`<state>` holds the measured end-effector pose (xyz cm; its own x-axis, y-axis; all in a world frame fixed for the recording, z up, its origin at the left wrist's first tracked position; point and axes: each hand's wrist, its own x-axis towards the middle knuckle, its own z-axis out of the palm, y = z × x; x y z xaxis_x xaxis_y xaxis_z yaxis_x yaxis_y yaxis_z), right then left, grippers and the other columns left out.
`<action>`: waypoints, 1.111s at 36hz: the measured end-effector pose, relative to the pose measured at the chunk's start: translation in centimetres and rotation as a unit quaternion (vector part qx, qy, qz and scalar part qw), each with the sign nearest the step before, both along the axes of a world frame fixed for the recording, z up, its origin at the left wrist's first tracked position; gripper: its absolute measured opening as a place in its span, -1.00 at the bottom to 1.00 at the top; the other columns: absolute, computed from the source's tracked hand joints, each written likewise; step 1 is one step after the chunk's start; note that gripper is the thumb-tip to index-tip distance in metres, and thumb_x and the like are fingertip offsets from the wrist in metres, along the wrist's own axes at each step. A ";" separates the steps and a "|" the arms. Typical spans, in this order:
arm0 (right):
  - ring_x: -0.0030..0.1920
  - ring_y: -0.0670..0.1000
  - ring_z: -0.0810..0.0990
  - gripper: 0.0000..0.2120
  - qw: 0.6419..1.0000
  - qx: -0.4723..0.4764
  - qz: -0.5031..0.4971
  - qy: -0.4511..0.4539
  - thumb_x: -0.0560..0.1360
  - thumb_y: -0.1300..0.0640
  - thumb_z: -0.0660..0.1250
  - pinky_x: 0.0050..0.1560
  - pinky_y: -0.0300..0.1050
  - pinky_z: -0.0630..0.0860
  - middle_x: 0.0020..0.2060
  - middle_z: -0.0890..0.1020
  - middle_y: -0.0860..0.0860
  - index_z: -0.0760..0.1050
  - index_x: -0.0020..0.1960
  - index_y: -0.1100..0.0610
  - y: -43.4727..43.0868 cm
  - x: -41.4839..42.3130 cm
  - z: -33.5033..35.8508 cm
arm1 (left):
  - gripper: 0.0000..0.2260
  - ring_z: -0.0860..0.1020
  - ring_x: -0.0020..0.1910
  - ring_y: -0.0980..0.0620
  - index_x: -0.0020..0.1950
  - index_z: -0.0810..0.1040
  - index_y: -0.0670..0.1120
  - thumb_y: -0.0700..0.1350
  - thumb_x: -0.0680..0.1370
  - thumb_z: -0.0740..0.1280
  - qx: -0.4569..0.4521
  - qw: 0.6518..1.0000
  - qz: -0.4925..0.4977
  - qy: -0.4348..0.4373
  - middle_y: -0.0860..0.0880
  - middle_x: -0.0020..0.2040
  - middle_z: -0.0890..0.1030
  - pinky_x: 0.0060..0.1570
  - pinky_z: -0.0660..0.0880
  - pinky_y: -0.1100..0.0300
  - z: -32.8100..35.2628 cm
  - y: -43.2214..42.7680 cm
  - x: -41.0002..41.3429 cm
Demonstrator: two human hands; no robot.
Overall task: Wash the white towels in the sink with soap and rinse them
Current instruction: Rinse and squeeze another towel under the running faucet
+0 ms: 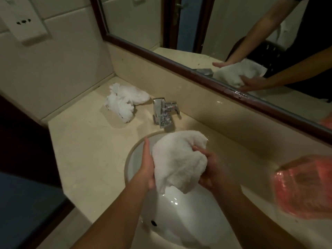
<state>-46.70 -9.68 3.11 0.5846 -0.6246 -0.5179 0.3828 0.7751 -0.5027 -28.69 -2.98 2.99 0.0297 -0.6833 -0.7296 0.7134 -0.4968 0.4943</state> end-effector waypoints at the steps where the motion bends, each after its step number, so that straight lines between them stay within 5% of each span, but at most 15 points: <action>1: -0.04 0.25 0.75 -0.69 1.000 0.001 -0.001 0.016 0.67 0.12 0.22 -0.17 0.10 0.73 -0.02 0.71 0.28 0.61 0.19 0.32 -0.1 0.0 -0.5 | -0.01 0.64 0.28 -0.37 0.39 0.67 -0.09 0.69 0.39 0.13 -0.005 1.000 0.014 0.020 -0.31 0.31 0.65 0.42 0.45 -0.32 -0.3 -0.1 -0.3; 5: 0.07 0.26 0.74 -0.63 0.995 -0.010 0.003 0.100 0.66 0.09 0.27 -0.05 0.10 0.71 0.11 0.71 0.30 0.58 0.31 0.33 -1.4 0.4 -2.9 | -0.08 0.60 0.35 -0.35 0.47 0.59 -0.12 0.59 0.47 0.15 -0.022 0.998 0.049 0.037 -0.30 0.36 0.62 0.46 0.42 -0.29 -2.9 -0.9 0.3; 10: 0.13 0.19 0.74 -0.68 0.963 -0.081 0.047 0.252 0.64 0.11 0.35 0.19 0.12 0.66 0.09 0.76 0.18 0.60 0.33 0.24 -4.0 2.0 -5.1 | -0.22 0.67 0.25 -0.28 0.40 0.61 -0.18 0.45 0.58 0.16 -0.037 0.998 0.047 0.015 -0.31 0.31 0.66 0.20 0.63 -0.16 -4.5 -2.1 2.0; 15: 0.22 0.09 0.68 -0.50 0.925 -0.180 0.006 0.334 0.53 -0.15 0.47 0.37 0.21 0.56 0.24 0.70 0.05 0.55 0.41 0.01 -7.0 4.7 -4.9 | -0.32 0.71 0.15 -0.30 0.36 0.65 -0.10 0.38 0.51 0.27 -0.049 0.994 0.100 0.005 -0.26 0.22 0.71 0.11 0.66 -0.24 -5.4 -3.2 3.2; 18: 0.19 0.03 0.64 -0.69 0.880 -0.288 -0.052 0.375 0.68 -0.06 0.36 0.26 0.07 0.59 0.25 0.67 0.09 0.54 0.38 -0.01 -9.0 6.3 -4.2 | -0.35 0.71 0.12 -0.29 0.20 0.77 -0.08 0.40 0.52 0.22 -0.060 0.993 0.096 0.021 -0.28 0.23 0.70 0.06 0.66 -0.23 -5.7 -3.8 3.6; 23: 0.16 -0.01 0.68 -0.52 0.828 -0.373 -0.069 0.412 0.62 -0.18 0.40 0.17 -0.03 0.61 0.17 0.70 0.01 0.60 0.37 0.13 -12.2 9.0 -2.2 | -0.24 0.71 0.14 -0.29 0.11 0.80 -0.11 0.50 0.52 0.14 -0.031 0.996 0.078 0.040 -0.29 0.23 0.69 0.13 0.65 -0.21 -6.6 -4.1 4.2; 27: -0.33 -0.31 0.52 -0.79 0.792 -0.425 -0.043 0.436 0.70 0.07 0.35 -0.23 -0.31 0.39 -0.30 0.60 -0.13 0.69 0.01 0.16 -13.7 10.1 -2.1 | -0.21 0.71 0.16 -0.31 0.08 0.81 -0.10 0.54 0.52 0.11 -0.007 0.997 0.064 0.037 -0.29 0.25 0.69 0.22 0.56 -0.25 -6.9 -4.3 4.3; 30: -0.38 -0.21 0.44 -0.66 0.766 -0.441 -0.045 0.465 0.72 0.09 0.31 -0.30 -0.10 0.31 -0.41 0.58 0.00 0.59 -0.22 0.14 -14.2 10.2 -2.3 | -0.19 0.71 0.15 -0.31 0.08 0.81 -0.10 0.55 0.52 0.09 -0.005 0.998 0.058 0.038 -0.29 0.24 0.69 0.22 0.55 -0.26 -6.7 -4.7 4.2; 33: -0.24 0.02 0.56 -0.66 0.773 -0.416 -0.044 0.477 0.72 0.09 0.28 -0.21 0.02 0.44 -0.24 0.70 0.23 0.65 -0.15 0.20 -14.9 10.0 -2.4 | -0.14 0.66 0.24 -0.35 0.27 0.73 -0.12 0.57 0.47 0.15 -0.006 0.998 0.048 0.032 -0.31 0.29 0.66 0.33 0.50 -0.33 -6.5 -5.0 4.1; 37: -0.14 0.12 0.65 -0.67 0.769 -0.424 -0.044 0.477 0.72 0.12 0.25 -0.02 0.22 0.57 -0.19 0.72 0.20 0.68 -0.09 0.23 -14.9 10.0 -2.2 | -0.09 0.63 0.30 -0.36 0.42 0.63 -0.12 0.59 0.46 0.15 -0.017 0.999 0.030 0.036 -0.32 0.33 0.64 0.39 0.46 -0.34 -6.6 -5.0 4.2; 40: -0.03 0.14 0.70 -0.62 0.797 -0.396 -0.060 0.452 0.71 -0.06 0.23 0.08 0.20 0.59 -0.11 0.73 0.14 0.68 0.00 0.19 -13.7 9.4 -2.2 | -0.09 0.61 0.32 -0.37 0.43 0.62 -0.13 0.58 0.47 0.15 -0.029 0.999 0.027 0.033 -0.33 0.34 0.62 0.40 0.46 -0.34 -6.9 -5.0 4.1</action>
<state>-37.29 -23.34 0.95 0.1084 -0.9882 -0.1085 -0.3653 0.0619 -0.9288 -24.55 -7.97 -3.90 0.0214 -0.7229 -0.6906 0.7707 -0.4280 0.4720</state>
